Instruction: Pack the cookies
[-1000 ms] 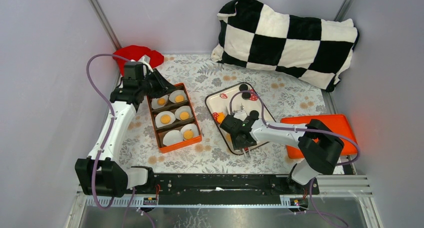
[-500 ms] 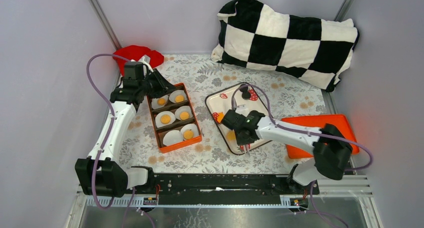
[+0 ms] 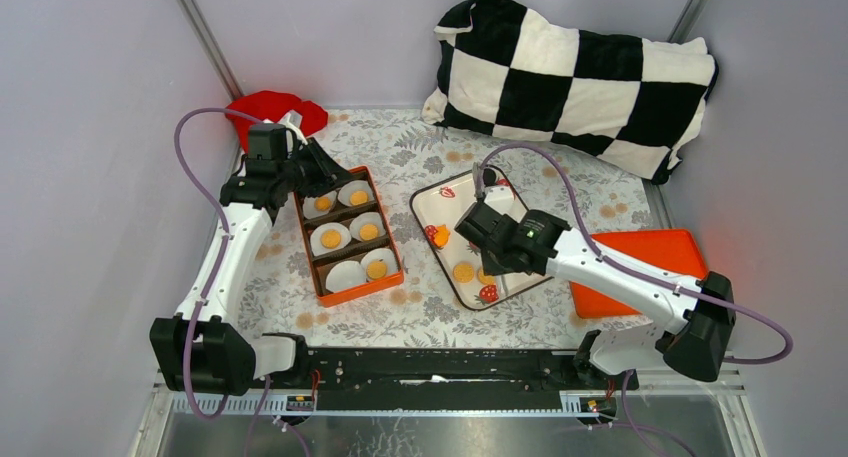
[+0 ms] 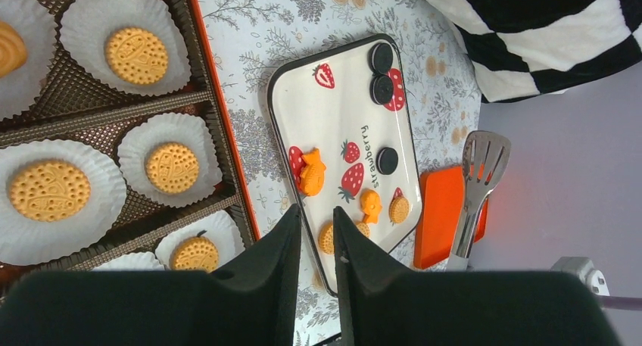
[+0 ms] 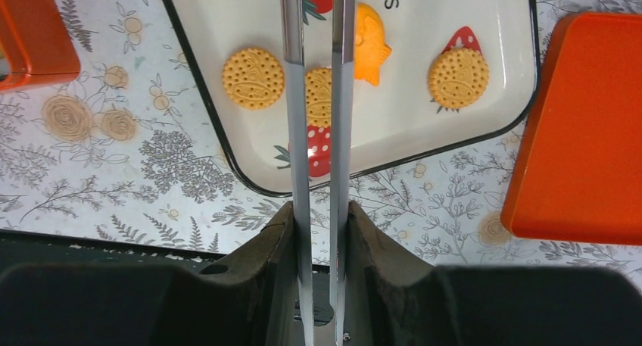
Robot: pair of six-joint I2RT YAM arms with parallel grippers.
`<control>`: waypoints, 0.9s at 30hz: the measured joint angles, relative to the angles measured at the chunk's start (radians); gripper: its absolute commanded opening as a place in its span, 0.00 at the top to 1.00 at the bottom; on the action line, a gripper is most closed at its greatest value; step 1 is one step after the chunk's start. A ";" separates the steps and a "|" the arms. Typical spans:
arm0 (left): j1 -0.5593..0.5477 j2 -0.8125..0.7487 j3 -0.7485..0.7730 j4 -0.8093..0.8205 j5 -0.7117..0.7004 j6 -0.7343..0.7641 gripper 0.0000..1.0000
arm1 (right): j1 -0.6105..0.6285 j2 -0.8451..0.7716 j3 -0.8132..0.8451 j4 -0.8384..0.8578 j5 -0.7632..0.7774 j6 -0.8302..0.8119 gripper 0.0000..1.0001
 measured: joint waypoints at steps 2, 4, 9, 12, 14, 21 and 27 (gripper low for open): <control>0.000 0.000 0.000 0.000 0.006 0.000 0.73 | 0.000 -0.007 -0.011 -0.002 0.013 0.002 0.66; 0.000 0.000 0.000 0.000 0.011 0.000 0.73 | 0.000 -0.016 -0.021 -0.005 0.029 0.005 0.67; 0.000 0.000 0.000 0.001 0.022 -0.001 0.73 | 0.000 -0.018 -0.035 -0.014 0.045 0.012 0.67; 0.000 0.000 0.000 0.002 0.029 -0.002 0.73 | 0.000 -0.017 -0.041 -0.014 0.045 0.012 0.71; 0.000 0.000 0.000 0.002 0.031 -0.002 0.73 | 0.000 -0.013 -0.042 -0.018 0.044 0.013 0.71; 0.000 0.000 0.000 0.004 0.035 -0.002 0.73 | 0.000 -0.014 -0.045 -0.036 0.081 0.055 0.63; 0.000 0.000 -0.001 0.010 0.037 -0.002 0.73 | 0.000 -0.081 -0.099 -0.063 0.108 0.105 0.58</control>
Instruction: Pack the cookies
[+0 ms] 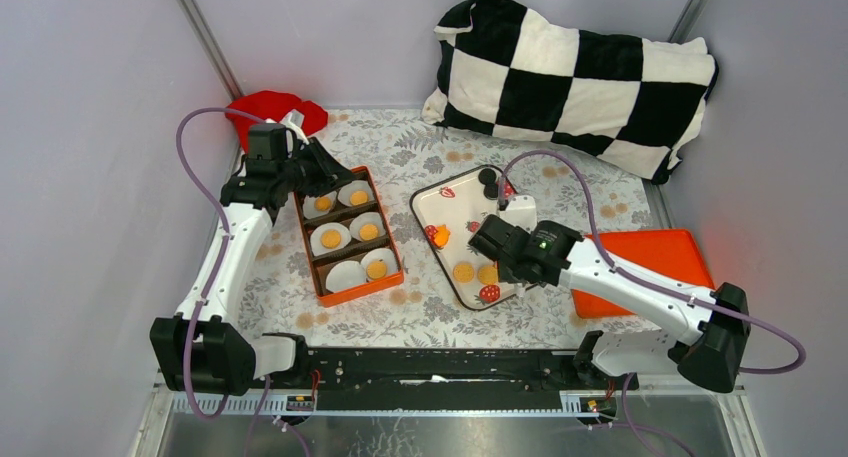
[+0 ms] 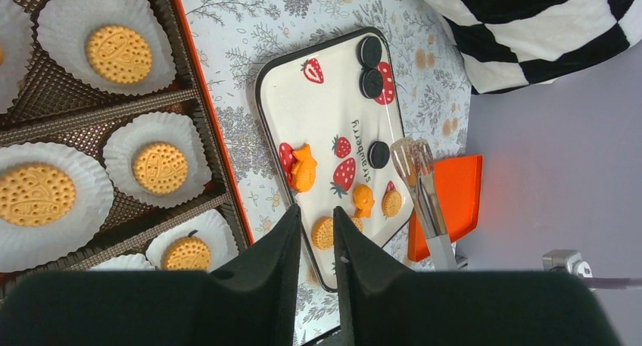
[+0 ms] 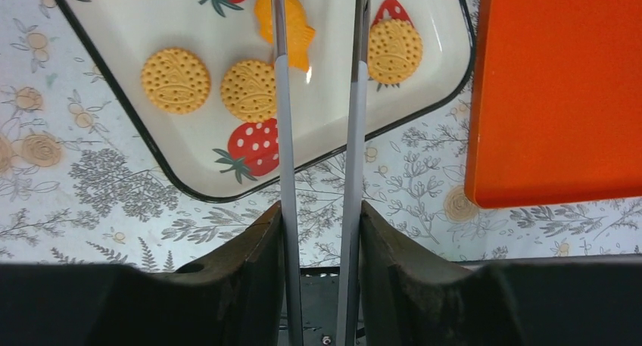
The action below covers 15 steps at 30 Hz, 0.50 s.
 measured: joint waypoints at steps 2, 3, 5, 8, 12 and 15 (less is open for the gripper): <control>0.000 0.000 -0.003 0.006 0.002 0.000 0.73 | 0.000 -0.014 -0.018 -0.008 0.009 0.013 0.58; 0.000 0.000 -0.004 0.006 0.003 0.000 0.73 | 0.000 -0.017 -0.027 -0.009 0.011 0.019 0.58; 0.000 0.000 -0.006 0.008 0.006 0.000 0.73 | 0.000 -0.018 -0.049 -0.006 0.013 0.029 0.58; 0.000 0.000 -0.008 0.010 0.010 0.000 0.73 | 0.000 -0.017 -0.083 -0.001 0.012 0.036 0.58; 0.000 0.000 -0.008 0.012 0.014 0.000 0.73 | -0.001 -0.008 -0.124 0.031 0.010 0.039 0.58; 0.000 0.000 -0.008 0.012 0.015 -0.001 0.73 | -0.004 0.008 -0.149 0.055 0.005 0.043 0.58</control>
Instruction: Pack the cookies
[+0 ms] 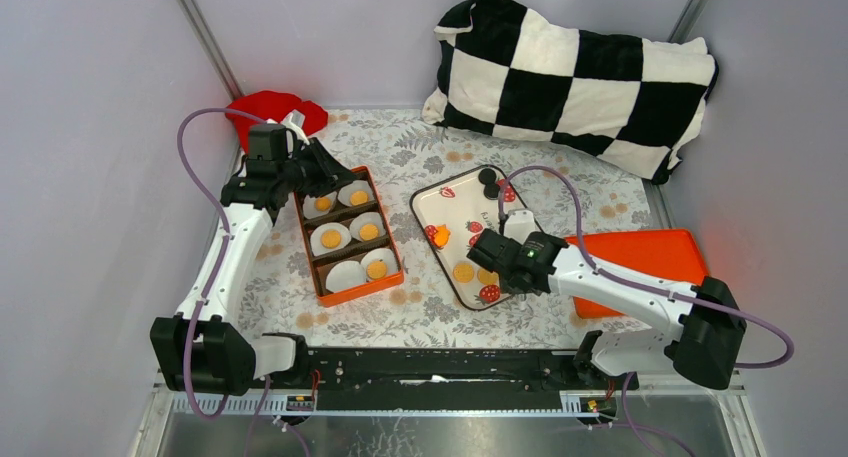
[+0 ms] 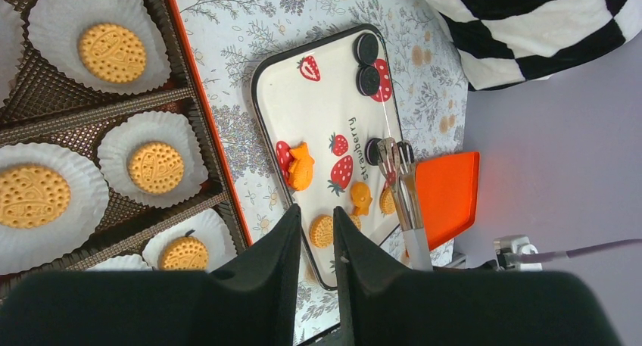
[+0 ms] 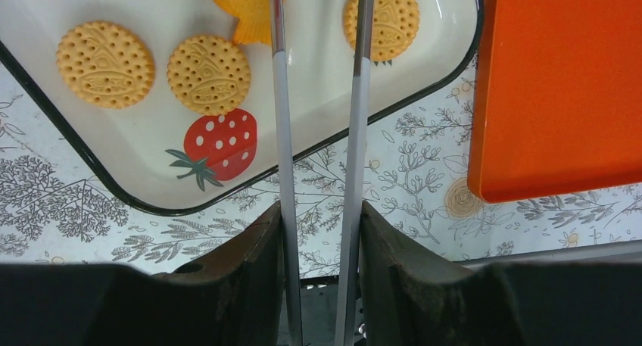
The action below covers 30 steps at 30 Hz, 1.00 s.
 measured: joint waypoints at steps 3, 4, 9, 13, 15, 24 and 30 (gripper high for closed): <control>0.000 0.000 0.000 0.000 0.001 0.000 0.73 | -0.002 0.011 -0.012 0.021 -0.002 0.006 0.56; 0.000 0.000 0.000 0.000 0.002 0.000 0.73 | -0.003 0.013 -0.012 0.027 -0.002 0.008 0.56; 0.000 0.000 0.000 0.000 0.002 -0.001 0.73 | -0.005 0.011 -0.012 0.051 -0.011 0.013 0.55; 0.000 0.000 0.000 0.000 0.002 -0.001 0.73 | -0.005 -0.006 -0.011 0.065 -0.038 0.013 0.55; 0.000 0.000 0.000 0.000 0.003 -0.001 0.73 | -0.006 -0.022 -0.010 0.069 -0.054 0.013 0.55; 0.000 0.000 -0.002 0.001 0.003 -0.001 0.73 | -0.006 -0.034 -0.010 0.084 -0.089 0.013 0.55; 0.000 -0.003 -0.011 0.002 0.003 -0.001 0.73 | -0.006 -0.041 -0.008 0.098 -0.108 0.013 0.55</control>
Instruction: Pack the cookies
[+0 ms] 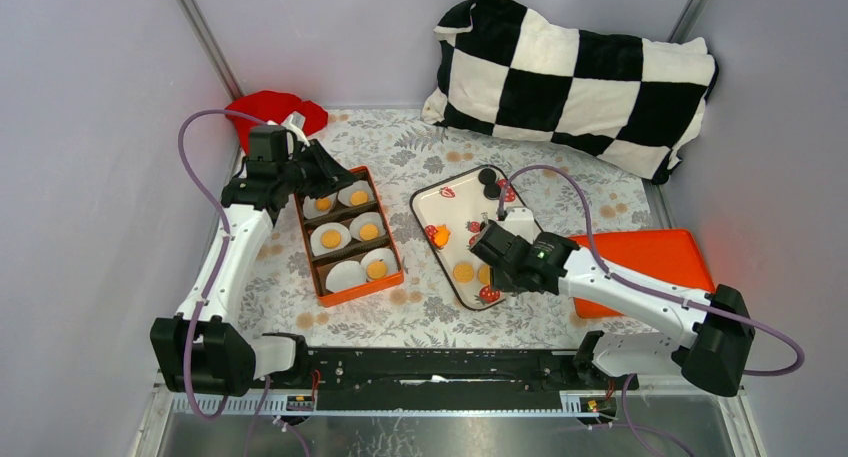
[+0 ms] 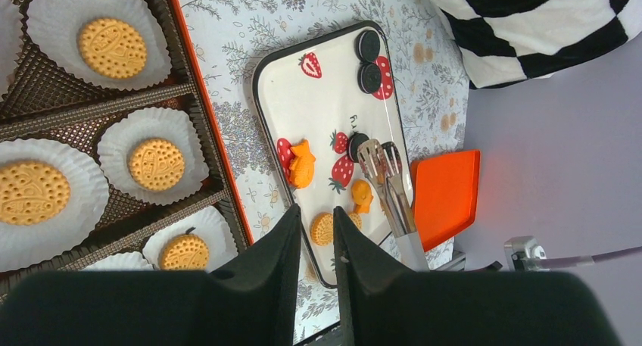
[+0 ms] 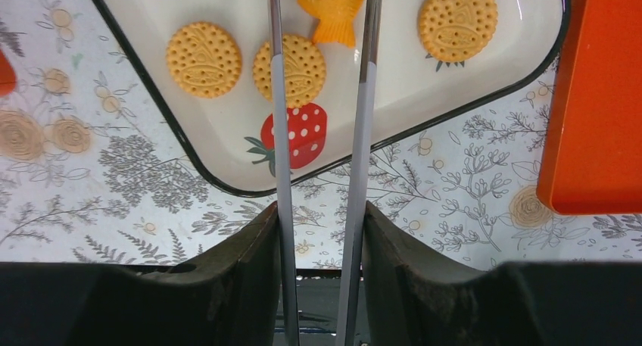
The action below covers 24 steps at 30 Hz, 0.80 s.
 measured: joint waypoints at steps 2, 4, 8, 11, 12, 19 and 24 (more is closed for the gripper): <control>0.000 -0.002 0.000 0.000 0.000 0.000 0.73 | 0.000 -0.008 0.010 0.002 -0.001 -0.002 0.55; 0.000 -0.005 0.000 0.000 0.000 0.000 0.73 | 0.000 -0.010 0.025 0.002 -0.006 -0.006 0.55; 0.000 -0.006 0.000 0.000 0.000 0.000 0.73 | 0.000 -0.010 0.047 0.011 -0.024 -0.012 0.55; 0.000 -0.006 0.000 0.000 0.000 0.000 0.73 | 0.000 -0.008 0.049 0.020 -0.026 -0.018 0.55; 0.000 -0.006 0.000 0.000 0.000 0.000 0.73 | 0.000 -0.005 0.049 0.019 -0.026 -0.018 0.55; 0.000 -0.006 -0.011 0.005 0.000 0.000 0.73 | 0.000 0.023 0.049 0.011 -0.021 -0.018 0.55; 0.000 -0.006 -0.020 0.007 0.003 0.000 0.73 | 0.000 0.029 0.049 0.010 -0.021 -0.020 0.55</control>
